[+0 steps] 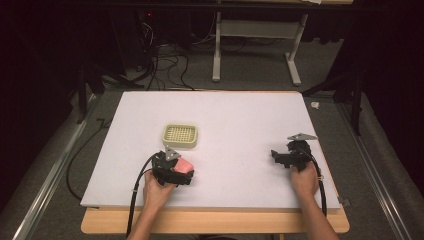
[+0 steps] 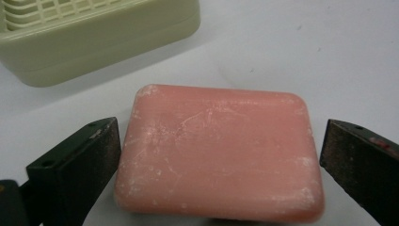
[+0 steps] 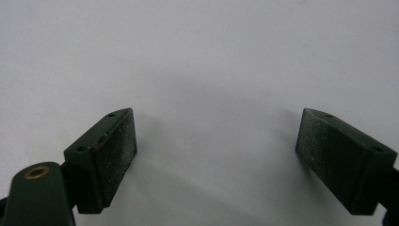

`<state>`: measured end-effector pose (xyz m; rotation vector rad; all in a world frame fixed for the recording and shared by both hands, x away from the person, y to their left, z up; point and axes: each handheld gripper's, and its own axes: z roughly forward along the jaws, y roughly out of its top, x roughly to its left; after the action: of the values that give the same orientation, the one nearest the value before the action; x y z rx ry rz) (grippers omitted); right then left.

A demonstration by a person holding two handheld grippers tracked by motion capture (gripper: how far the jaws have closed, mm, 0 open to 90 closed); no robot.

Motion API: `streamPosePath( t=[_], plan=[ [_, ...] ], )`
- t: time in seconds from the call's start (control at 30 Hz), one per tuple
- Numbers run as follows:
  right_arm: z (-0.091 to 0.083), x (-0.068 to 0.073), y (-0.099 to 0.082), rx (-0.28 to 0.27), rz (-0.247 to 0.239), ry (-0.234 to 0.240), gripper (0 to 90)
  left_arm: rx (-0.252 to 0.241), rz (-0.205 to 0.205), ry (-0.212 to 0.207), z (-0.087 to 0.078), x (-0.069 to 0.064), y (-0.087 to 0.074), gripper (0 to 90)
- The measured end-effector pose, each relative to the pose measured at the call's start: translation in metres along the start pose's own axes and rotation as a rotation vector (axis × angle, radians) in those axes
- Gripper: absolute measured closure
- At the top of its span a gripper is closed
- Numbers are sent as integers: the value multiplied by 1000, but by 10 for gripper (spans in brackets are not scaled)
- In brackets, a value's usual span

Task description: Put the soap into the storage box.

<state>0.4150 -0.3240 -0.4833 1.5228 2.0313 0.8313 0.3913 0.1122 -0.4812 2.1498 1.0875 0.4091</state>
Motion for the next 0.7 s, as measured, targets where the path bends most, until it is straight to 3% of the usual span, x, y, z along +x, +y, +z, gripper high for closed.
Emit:
streamPosePath(
  t=[0.7],
  plan=[
    [0, 0, 0, 1, 0, 1, 135, 28, 0, 16, 5, -1, -1, 17]
  ],
)
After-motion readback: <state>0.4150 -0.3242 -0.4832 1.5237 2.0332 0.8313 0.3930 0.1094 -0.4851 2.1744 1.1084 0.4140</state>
